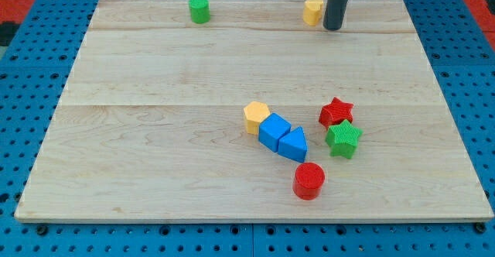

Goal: Place the red star at top center of the board

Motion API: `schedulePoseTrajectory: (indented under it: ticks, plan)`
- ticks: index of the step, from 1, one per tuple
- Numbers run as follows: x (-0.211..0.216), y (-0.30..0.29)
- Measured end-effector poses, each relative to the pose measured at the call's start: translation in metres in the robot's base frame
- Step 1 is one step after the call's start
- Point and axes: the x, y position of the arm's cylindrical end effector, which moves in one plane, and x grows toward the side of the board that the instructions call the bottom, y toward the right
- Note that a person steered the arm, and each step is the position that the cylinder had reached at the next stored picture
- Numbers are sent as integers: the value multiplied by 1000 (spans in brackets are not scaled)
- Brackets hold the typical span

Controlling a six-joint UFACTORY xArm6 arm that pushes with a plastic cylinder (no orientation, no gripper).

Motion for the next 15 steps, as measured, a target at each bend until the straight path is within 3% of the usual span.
schedulePoseTrajectory:
  ticks: [1, 2, 3, 4, 5, 6, 7, 8, 9, 11, 13, 15]
  plan:
    - [-17, -20]
    - [-42, 4]
    - [-22, 13]
    - [27, 72]
    - [114, 93]
    - [186, 87]
    - [185, 14]
    - [212, -21]
    - [214, -54]
    - [113, -139]
    - [149, -146]
    - [45, -177]
